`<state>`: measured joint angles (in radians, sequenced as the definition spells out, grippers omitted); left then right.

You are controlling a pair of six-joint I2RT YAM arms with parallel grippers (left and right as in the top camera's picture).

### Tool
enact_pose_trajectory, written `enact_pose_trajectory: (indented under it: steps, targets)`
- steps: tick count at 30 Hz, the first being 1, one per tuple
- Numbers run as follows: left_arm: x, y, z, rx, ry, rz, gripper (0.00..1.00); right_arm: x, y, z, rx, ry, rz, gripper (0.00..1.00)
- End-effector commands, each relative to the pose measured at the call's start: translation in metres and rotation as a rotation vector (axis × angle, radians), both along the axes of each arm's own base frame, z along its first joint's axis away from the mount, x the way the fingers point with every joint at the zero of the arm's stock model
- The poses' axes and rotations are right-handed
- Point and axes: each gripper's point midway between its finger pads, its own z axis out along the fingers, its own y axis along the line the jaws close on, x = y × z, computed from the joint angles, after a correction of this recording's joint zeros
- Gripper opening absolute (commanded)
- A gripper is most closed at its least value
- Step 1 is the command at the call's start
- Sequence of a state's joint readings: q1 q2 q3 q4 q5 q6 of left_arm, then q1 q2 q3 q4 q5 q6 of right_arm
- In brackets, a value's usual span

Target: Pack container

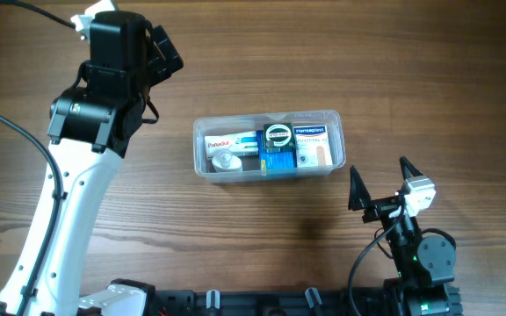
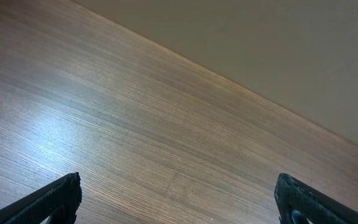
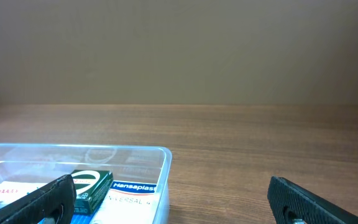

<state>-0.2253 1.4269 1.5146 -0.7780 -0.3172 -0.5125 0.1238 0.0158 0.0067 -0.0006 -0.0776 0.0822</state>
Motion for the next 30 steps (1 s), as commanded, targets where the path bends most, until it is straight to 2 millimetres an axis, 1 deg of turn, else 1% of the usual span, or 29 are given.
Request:
enact_pose_trajectory:
  steps: [1,6,7,9,11,13,14,16,17,18,19,20,22,23,24,26,28,30]
  targets:
    - [0.001,0.004,0.004,0.018,-0.010,0.006,1.00,0.001,-0.001,-0.001,-0.003,0.002,-0.008,1.00]
    - [0.000,0.005,0.004,0.023,-0.008,0.009,1.00,0.001,-0.001,-0.001,-0.003,0.002,-0.008,1.00]
    - [-0.004,0.013,0.006,0.060,-0.011,0.019,1.00,0.001,-0.001,-0.001,-0.004,0.002,-0.008,1.00]
    - [-0.015,0.017,0.008,0.058,-0.021,0.024,1.00,0.001,-0.001,-0.001,-0.003,0.002,-0.008,1.00]
    - [-0.033,0.021,0.007,0.056,-0.028,0.024,1.00,0.001,-0.001,-0.001,-0.004,0.002,-0.008,1.00]
    - [-0.055,0.026,-0.001,0.056,-0.027,0.024,1.00,0.001,-0.001,-0.001,-0.003,0.002,-0.008,1.00]
    - [-0.073,0.029,-0.012,0.054,-0.019,0.020,1.00,0.001,-0.001,-0.001,-0.003,0.002,-0.008,1.00]
    - [-0.096,0.028,-0.033,0.027,-0.002,0.000,1.00,0.001,-0.001,-0.001,-0.004,0.002,-0.008,1.00]
    - [-0.113,0.025,-0.056,0.004,0.013,-0.032,1.00,0.001,-0.001,-0.001,-0.003,0.002,-0.008,1.00]
    - [-0.124,0.023,-0.072,-0.012,0.005,-0.049,1.00,0.001,-0.001,-0.001,-0.003,0.002,-0.008,1.00]
    - [-0.131,0.023,-0.084,-0.024,-0.014,-0.059,1.00,0.001,-0.001,-0.001,-0.003,0.002,-0.008,1.00]
    - [-0.141,0.021,-0.105,-0.045,-0.060,-0.077,1.00,0.001,-0.001,-0.001,-0.003,0.002,-0.008,1.00]
    - [-0.150,0.021,-0.124,-0.070,-0.163,-0.089,1.00,0.001,-0.001,-0.001,-0.004,0.002,-0.008,1.00]
    - [-0.153,0.021,-0.134,-0.089,-0.281,-0.093,1.00,0.001,-0.001,-0.001,-0.003,0.002,-0.008,1.00]
    - [-0.155,0.022,-0.137,-0.101,-0.362,-0.094,1.00,0.001,-0.001,-0.001,-0.004,0.002,-0.008,1.00]
    - [-0.157,0.024,-0.141,-0.110,-0.444,-0.090,1.00,0.001,-0.001,-0.001,-0.004,0.002,-0.008,1.00]
    - [-0.159,0.024,-0.147,-0.109,-0.479,-0.093,1.00,0.001,-0.001,-0.001,-0.003,0.002,-0.008,1.00]
    - [-0.160,0.022,-0.151,-0.047,-0.485,-0.136,1.00,0.001,-0.001,-0.001,-0.003,0.002,-0.008,1.00]
